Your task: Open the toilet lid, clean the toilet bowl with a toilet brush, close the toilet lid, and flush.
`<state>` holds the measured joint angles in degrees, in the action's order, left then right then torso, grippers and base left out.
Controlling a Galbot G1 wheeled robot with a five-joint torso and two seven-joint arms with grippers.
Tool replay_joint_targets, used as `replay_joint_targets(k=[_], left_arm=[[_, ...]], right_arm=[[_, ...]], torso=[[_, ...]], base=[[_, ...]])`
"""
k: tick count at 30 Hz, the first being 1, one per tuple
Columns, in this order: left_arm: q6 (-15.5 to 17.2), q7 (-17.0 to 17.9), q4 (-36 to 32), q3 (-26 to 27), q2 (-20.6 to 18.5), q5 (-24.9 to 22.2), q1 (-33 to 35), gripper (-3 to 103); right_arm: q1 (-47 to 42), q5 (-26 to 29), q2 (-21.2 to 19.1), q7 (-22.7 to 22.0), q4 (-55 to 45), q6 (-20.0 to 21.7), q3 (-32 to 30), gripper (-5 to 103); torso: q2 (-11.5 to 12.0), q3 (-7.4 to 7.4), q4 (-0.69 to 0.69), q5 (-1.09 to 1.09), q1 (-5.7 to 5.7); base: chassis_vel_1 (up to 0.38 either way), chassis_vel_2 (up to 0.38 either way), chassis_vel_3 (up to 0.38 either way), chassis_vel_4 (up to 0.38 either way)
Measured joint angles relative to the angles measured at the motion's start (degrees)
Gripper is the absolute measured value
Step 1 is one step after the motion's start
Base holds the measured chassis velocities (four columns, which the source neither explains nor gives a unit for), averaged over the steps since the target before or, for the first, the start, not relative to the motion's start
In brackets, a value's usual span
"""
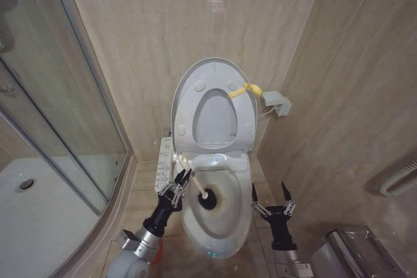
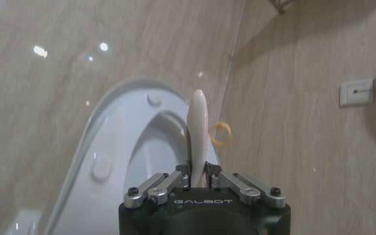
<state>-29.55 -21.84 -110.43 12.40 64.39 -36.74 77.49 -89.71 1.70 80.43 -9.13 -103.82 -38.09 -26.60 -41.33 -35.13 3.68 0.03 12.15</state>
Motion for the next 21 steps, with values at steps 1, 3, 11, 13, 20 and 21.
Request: replay_joint_targets(k=[1, 3, 11, 13, 20, 21], left_arm=[[-0.01, 0.08, -1.41, 1.12, -0.34, -0.04, 1.09, 15], [-0.06, 0.56, -3.41, 3.24, -0.83, -0.06, 3.00, 15], [0.61, 6.23, -11.18, 8.69, -0.79, 2.49, 11.05, 15], [1.02, 10.71, -15.67, 10.63, 0.06, 6.60, 17.33, 15], [3.39, 18.67, -21.66, 12.60, 0.40, 13.55, 23.40, 15], [3.95, 19.79, -21.78, 13.22, 0.28, 14.37, 23.85, 15]], right_arm=[[0.08, -0.01, -0.02, 0.00, 0.13, 0.00, 0.08, 100], [0.21, -0.01, -0.09, 0.01, 0.27, -0.03, 0.14, 100], [0.56, 0.05, -0.23, 0.01, 0.71, -0.77, 0.21, 100], [1.03, 0.22, -0.75, 0.00, 0.72, -0.78, 0.78, 100], [0.90, 0.31, -0.86, -0.02, 0.62, -0.94, 1.06, 100], [0.91, 0.29, -0.81, -0.02, 0.57, -0.97, 1.35, 100]], torso=[[0.00, 0.00, 0.00, 0.01, 0.00], [0.00, 0.00, -0.02, 0.00, 0.00], [0.01, 0.00, 0.01, 0.00, 0.00], [0.01, 0.00, -0.03, 0.00, 0.00], [0.00, 0.00, 0.02, 0.01, 0.00], [0.00, 0.00, 0.01, 0.01, -0.01]], base=[[0.000, 0.000, 0.000, 0.000], [0.000, 0.000, 0.000, 0.000], [0.000, 0.000, 0.000, 0.000], [0.000, 0.000, 0.000, 0.000], [0.000, 0.000, 0.000, 0.000], [0.000, 0.000, 0.000, 0.000]])
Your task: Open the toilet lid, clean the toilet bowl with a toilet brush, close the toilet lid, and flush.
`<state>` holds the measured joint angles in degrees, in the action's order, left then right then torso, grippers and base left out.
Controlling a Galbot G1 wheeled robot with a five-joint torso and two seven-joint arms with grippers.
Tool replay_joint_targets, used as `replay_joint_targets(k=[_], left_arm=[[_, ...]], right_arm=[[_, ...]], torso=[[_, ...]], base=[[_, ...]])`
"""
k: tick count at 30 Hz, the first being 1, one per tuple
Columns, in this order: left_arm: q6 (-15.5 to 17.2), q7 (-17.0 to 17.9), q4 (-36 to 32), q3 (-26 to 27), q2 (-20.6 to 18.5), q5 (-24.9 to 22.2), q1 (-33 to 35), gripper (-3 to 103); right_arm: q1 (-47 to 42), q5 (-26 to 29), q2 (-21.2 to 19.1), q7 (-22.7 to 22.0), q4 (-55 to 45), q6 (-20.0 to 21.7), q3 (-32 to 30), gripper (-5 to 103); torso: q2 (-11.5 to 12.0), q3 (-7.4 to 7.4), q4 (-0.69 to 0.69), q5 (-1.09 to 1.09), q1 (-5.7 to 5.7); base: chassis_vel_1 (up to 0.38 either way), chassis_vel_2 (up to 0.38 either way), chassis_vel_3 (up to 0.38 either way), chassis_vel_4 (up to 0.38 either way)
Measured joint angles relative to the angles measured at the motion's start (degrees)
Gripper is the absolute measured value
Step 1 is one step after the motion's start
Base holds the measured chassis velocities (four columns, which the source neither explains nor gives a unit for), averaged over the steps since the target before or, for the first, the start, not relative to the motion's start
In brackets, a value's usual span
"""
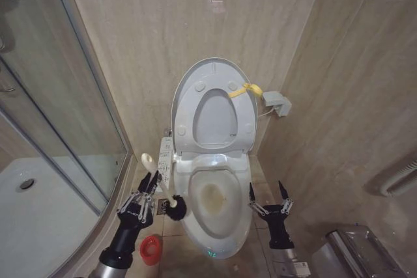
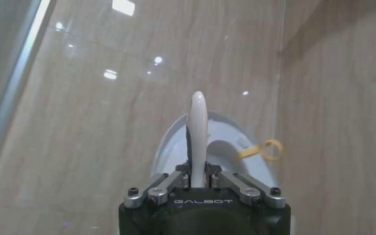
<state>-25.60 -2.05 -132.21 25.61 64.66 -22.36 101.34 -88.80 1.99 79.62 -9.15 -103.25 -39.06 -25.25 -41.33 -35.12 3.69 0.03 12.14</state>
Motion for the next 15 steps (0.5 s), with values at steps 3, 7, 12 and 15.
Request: replay_joint_targets(k=[3, 7, 12, 15], left_arm=[[1.40, 2.43, 0.11, 1.12, -0.26, 1.78, 0.63, 15], [4.68, 6.77, 0.18, 3.47, -0.74, 4.47, 1.85, 15], [7.80, 10.88, -3.99, 6.35, -1.54, 7.38, 6.19, 15], [8.90, 12.59, -5.54, 6.75, -1.33, 9.13, 8.57, 15]], right_arm=[[0.02, -0.04, 0.05, 0.00, -0.04, -0.02, 0.54, 100], [-0.30, -0.28, -0.19, 0.00, -0.35, -0.05, 1.02, 100], [-0.91, -0.22, -0.93, -0.01, -1.22, -0.16, 0.86, 100], [-1.07, -0.21, -1.06, -0.03, -1.40, -0.25, 0.72, 100]], torso=[[0.00, 0.00, -0.01, -0.01, 0.00], [0.00, 0.00, -0.01, -0.02, 0.00], [0.00, 0.00, -0.03, -0.01, 0.00], [0.00, 0.00, -0.01, 0.00, 0.00]], base=[[0.000, 0.000, 0.000, 0.000], [0.000, 0.000, 0.000, 0.000], [0.000, 0.000, 0.000, 0.000], [0.000, 0.000, 0.000, 0.000]])
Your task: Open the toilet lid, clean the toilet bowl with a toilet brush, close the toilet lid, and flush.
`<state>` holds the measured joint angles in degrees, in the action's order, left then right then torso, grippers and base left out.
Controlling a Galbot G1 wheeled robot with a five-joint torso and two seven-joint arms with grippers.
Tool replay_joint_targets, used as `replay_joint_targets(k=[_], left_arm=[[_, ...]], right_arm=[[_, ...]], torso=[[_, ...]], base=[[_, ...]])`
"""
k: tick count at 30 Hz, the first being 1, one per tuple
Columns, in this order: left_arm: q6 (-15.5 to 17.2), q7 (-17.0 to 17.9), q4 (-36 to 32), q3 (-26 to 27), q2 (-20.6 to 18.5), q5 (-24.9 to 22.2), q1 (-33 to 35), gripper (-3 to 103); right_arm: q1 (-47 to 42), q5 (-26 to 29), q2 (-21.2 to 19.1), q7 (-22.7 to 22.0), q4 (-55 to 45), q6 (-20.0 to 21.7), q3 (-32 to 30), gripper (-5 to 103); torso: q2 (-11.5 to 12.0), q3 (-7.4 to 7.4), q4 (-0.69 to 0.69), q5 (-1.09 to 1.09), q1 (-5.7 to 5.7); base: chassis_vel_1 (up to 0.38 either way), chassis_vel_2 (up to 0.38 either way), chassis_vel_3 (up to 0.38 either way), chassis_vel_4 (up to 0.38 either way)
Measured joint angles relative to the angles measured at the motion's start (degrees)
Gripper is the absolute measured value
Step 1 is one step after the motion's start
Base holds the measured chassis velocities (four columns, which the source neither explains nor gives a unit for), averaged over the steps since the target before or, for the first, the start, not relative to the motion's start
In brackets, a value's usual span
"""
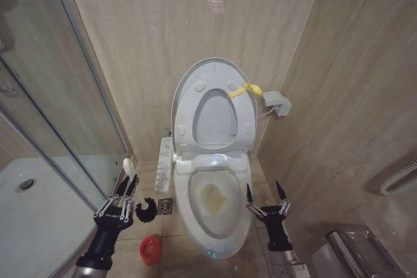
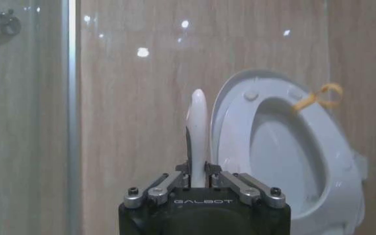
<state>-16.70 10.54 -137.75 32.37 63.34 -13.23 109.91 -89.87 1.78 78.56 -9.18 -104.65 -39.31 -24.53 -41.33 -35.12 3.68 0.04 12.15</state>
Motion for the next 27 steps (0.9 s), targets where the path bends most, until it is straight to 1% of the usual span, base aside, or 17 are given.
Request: replay_joint_targets(k=[3, 4, 6, 7, 8, 11, 14, 16, 17, 18, 19, 21, 22, 24, 26, 27], left_arm=[[1.77, 2.67, -0.37, 0.14, 0.02, 1.90, 2.29, 15], [1.77, 2.67, -0.37, 0.14, 0.02, 1.90, 2.29, 15], [2.50, 4.69, 0.77, -0.11, -0.17, 2.44, 2.46, 15], [2.50, 4.69, 0.77, -0.11, -0.17, 2.44, 2.46, 15], [2.57, 5.58, 1.97, -0.30, -0.20, 2.57, 2.08, 15], [2.37, 6.81, 6.72, -1.33, -0.65, 2.04, -0.41, 15], [2.28, 7.07, 9.65, -1.89, -1.04, 0.96, -1.88, 15], [0.88, 6.86, 13.98, -2.28, -1.19, -0.62, -4.05, 15], [0.88, 6.86, 13.98, -2.28, -1.19, -0.62, -4.05, 15], [-0.43, 6.13, 16.00, -2.44, -1.20, -1.54, -4.92, 15], [-2.29, 4.72, 18.60, -2.77, -1.19, -3.02, -6.01, 15], [-4.52, 1.79, 22.25, -3.63, -1.18, -5.65, -7.92, 15], [-4.52, 1.79, 22.25, -3.63, -1.18, -5.65, -7.92, 15], [-5.61, -1.12, 25.24, -4.86, -1.19, -7.86, -9.54, 15], [-6.70, -3.98, 28.62, -6.06, -1.11, -8.78, -11.45, 15], [-6.70, -3.98, 28.62, -6.06, -1.11, -8.78, -11.45, 15]], right_arm=[[-0.43, 0.01, 0.23, -0.03, -0.06, -0.24, -0.42, 100], [-0.43, 0.01, 0.23, -0.03, -0.06, -0.24, -0.42, 100], [-0.97, -0.19, 0.84, -0.06, -0.06, -0.52, -0.66, 100], [-0.97, -0.19, 0.84, -0.06, -0.06, -0.52, -0.66, 100], [-1.21, -0.44, 1.23, -0.09, -0.06, -0.60, -0.69, 100], [-1.54, -1.19, 2.33, -0.15, -0.30, -0.67, -0.97, 100], [-1.55, -1.43, 2.85, -0.19, -0.40, -0.67, -1.21, 100], [-1.33, -1.78, 3.39, -0.21, -0.28, -0.64, -1.29, 100], [-1.33, -1.78, 3.39, -0.21, -0.28, -0.64, -1.29, 100], [-1.33, -1.95, 3.61, -0.23, -0.22, -0.63, -1.31, 100], [-1.42, -2.12, 3.96, -0.24, -0.21, -0.62, -1.33, 100], [-1.50, -2.41, 4.54, -0.28, -0.18, -0.62, -1.44, 100], [-1.50, -2.41, 4.54, -0.28, -0.18, -0.62, -1.44, 100], [-1.38, -2.59, 4.95, -0.30, 0.06, -0.60, -1.58, 100], [-1.24, -2.82, 5.36, -0.31, 0.40, -0.54, -1.67, 100], [-1.24, -2.82, 5.36, -0.31, 0.40, -0.54, -1.67, 100]], torso=[[0.00, 0.00, -0.02, -0.01, 0.00], [0.00, 0.00, -0.02, -0.01, 0.00], [0.00, 0.00, 0.01, 0.00, 0.00], [0.00, 0.00, 0.01, 0.00, 0.00], [0.00, 0.00, 0.00, -0.01, 0.00], [0.00, 0.00, 0.01, -0.02, 0.00], [0.00, 0.00, 0.02, -0.02, 0.00], [0.00, 0.00, -0.01, -0.03, 0.00], [0.00, 0.00, -0.01, -0.03, 0.00], [0.00, 0.00, 0.00, -0.02, 0.00], [0.00, -0.01, -0.01, -0.02, 0.00], [0.00, 0.00, 0.00, -0.02, 0.00], [0.00, 0.00, 0.00, -0.02, 0.00], [0.00, -0.01, 0.00, -0.01, 0.00], [0.00, -0.01, 0.00, -0.01, 0.00], [0.00, -0.01, 0.00, -0.01, 0.00]], base=[[0.000, 0.000, 0.000, 0.000], [0.000, 0.000, 0.000, 0.000], [0.000, 0.000, 0.000, 0.000], [0.000, 0.000, 0.000, 0.000], [0.000, 0.000, 0.000, 0.000], [0.000, 0.000, 0.000, 0.000], [0.000, 0.000, 0.000, 0.000], [0.000, 0.000, 0.000, 0.000], [0.000, 0.000, 0.000, 0.000], [0.000, 0.000, 0.000, 0.000], [0.000, 0.000, 0.000, 0.000], [0.000, 0.000, 0.000, 0.000], [0.000, 0.000, 0.000, 0.000], [0.000, 0.000, 0.000, 0.000], [0.000, 0.000, 0.000, 0.000], [0.000, 0.000, 0.000, 0.000]])
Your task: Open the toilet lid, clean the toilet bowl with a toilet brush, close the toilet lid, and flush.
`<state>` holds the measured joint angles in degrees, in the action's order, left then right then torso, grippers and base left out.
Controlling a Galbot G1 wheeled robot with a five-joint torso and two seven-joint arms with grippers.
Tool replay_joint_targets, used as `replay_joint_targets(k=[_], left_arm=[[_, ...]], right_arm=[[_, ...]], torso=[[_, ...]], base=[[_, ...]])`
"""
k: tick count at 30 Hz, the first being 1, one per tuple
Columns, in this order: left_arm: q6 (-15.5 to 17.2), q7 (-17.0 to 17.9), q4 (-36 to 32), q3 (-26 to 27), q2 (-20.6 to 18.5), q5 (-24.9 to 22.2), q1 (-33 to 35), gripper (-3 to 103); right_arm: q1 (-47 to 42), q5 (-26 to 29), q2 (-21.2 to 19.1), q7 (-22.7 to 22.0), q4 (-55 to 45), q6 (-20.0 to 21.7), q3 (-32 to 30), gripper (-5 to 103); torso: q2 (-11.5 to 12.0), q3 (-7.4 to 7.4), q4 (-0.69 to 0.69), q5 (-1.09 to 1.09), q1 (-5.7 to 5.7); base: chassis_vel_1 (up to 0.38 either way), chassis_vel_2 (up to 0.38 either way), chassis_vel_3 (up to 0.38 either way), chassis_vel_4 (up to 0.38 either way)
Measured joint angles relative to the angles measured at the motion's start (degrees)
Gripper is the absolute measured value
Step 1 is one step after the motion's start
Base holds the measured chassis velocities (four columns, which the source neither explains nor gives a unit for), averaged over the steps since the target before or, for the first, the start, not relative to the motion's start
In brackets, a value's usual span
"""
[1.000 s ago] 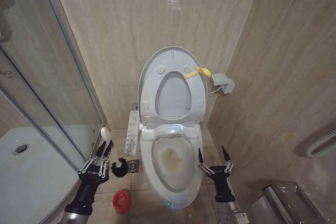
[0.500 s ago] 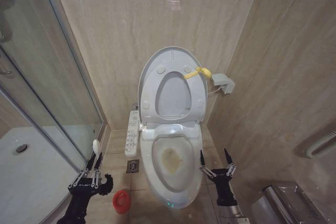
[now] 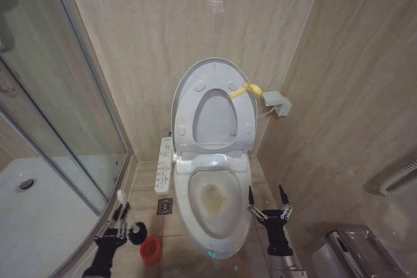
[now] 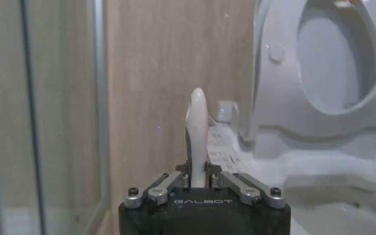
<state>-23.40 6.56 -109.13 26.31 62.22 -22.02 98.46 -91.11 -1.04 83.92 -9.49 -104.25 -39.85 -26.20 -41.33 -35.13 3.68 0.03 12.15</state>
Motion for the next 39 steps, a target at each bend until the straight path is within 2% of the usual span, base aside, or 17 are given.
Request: replay_joint_targets(k=[3, 11, 27, 39], left_arm=[[-1.04, -2.54, 5.13, -1.26, 0.06, -0.17, -2.74, 15], [-2.74, -5.28, 14.42, -3.44, 1.44, -0.70, -8.65, 15], [-2.20, -6.60, 22.14, -4.92, 3.73, 0.02, -13.32, 15], [-2.10, -6.95, 25.87, -4.81, 4.24, 0.43, -14.19, 15]], right_arm=[[0.02, -0.08, 0.28, -0.06, 0.49, 0.04, -0.39, 100], [-0.20, 0.02, -0.27, -0.43, 1.02, 0.04, -1.28, 100], [0.26, 0.12, -0.32, -0.46, 1.95, -0.01, -0.82, 100], [-0.27, 0.43, -0.74, -0.49, 1.34, -0.39, -1.06, 100]], torso=[[0.00, 0.00, 0.00, 0.00, 0.00], [0.00, 0.00, 0.01, 0.00, 0.00], [0.00, 0.00, 0.00, 0.01, 0.00], [0.00, 0.00, 0.00, 0.00, 0.00]], base=[[0.000, 0.000, 0.000, 0.000], [0.000, 0.000, 0.000, 0.000], [0.000, 0.000, 0.000, 0.000], [0.000, 0.000, 0.000, 0.000]])
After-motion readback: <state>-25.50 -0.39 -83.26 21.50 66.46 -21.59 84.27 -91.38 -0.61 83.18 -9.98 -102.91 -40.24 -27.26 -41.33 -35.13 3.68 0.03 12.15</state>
